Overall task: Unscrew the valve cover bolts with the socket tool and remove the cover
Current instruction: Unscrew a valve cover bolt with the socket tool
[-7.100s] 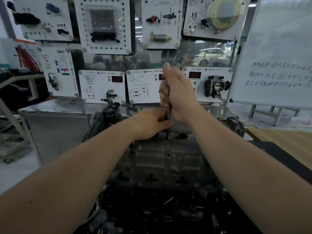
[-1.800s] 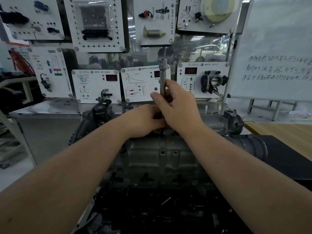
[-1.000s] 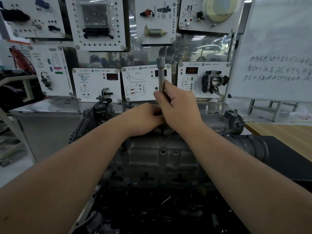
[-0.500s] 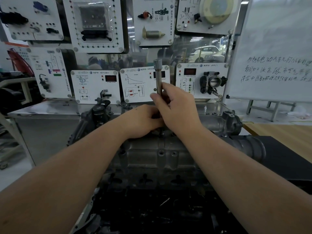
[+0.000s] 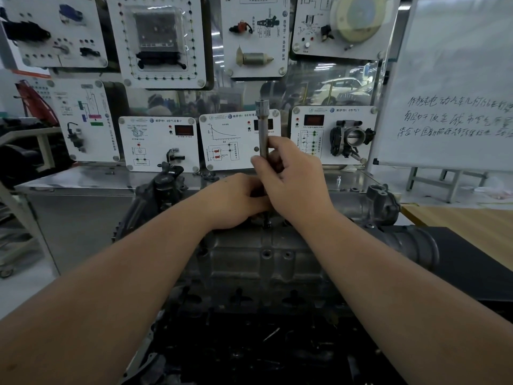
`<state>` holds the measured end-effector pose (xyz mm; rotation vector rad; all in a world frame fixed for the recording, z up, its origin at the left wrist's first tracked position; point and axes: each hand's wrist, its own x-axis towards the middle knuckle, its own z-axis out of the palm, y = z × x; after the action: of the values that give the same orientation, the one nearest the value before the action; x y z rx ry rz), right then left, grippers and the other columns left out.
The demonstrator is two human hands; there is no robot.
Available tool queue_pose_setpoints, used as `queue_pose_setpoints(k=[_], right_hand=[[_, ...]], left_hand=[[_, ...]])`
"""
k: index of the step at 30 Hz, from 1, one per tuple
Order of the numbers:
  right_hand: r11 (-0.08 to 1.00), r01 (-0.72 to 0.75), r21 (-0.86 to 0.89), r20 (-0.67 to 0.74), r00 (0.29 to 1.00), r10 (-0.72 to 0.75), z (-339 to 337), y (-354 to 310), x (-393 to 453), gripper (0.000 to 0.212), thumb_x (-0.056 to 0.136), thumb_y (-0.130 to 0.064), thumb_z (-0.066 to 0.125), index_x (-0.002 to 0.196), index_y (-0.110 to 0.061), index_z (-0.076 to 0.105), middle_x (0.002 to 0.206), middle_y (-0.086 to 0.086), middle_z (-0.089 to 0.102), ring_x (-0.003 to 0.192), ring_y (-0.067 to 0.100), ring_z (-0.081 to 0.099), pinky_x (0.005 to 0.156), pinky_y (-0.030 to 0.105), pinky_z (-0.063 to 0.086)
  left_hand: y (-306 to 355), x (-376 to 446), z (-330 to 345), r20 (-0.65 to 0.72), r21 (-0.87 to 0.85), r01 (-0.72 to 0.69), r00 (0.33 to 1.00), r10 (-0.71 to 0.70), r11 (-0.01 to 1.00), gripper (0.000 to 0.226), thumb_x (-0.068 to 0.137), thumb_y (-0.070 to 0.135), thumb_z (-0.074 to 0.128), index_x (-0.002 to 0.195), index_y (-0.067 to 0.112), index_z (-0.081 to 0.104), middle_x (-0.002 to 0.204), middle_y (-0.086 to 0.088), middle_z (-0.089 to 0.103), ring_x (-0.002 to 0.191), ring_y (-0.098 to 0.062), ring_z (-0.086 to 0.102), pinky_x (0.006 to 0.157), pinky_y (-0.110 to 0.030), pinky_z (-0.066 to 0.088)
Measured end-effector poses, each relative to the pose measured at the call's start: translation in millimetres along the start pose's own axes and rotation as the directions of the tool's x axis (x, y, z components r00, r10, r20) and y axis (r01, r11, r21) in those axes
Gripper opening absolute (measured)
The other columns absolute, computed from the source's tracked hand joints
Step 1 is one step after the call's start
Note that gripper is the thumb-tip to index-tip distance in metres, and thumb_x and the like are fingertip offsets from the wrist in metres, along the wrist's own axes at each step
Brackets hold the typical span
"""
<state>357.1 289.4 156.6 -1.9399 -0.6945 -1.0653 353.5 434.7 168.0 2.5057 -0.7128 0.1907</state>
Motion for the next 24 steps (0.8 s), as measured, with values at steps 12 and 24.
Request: queue_pose_setpoints(k=[12, 24], right_hand=[[0.996, -0.086, -0.002, 0.051, 0.995, 0.086, -4.6, -5.5, -0.4, 0.049, 0.099, -0.034, 0.063, 0.142, -0.015, 0.050, 0.076, -0.007, 0.068, 0.069, 0.012, 0.063, 0.065, 0.027, 0.050], [0.994, -0.104, -0.032, 0.149, 0.983, 0.108, -4.9, -8.1, 0.9, 0.046, 0.108, -0.030, 0.043, 0.152, -0.018, 0.041, 0.097, 0.000, 0.075, 0.089, 0.016, 0.069, 0.081, 0.034, 0.055]], left_hand=[[1.2, -2.6, -1.8, 0.025, -0.035, 0.012, 1.000, -0.011, 0.999, 0.017, 0.100, 0.044, 0.057, 0.084, 0.048, 0.060, 0.080, 0.025, 0.071, 0.075, 0.009, 0.063, 0.068, -0.024, 0.045], [-0.7, -3.3, -2.3, 0.013, -0.041, 0.005, 1.000, -0.004, 0.999, 0.017, 0.101, 0.041, 0.057, 0.088, 0.050, 0.062, 0.091, 0.015, 0.073, 0.082, 0.006, 0.063, 0.073, -0.024, 0.046]])
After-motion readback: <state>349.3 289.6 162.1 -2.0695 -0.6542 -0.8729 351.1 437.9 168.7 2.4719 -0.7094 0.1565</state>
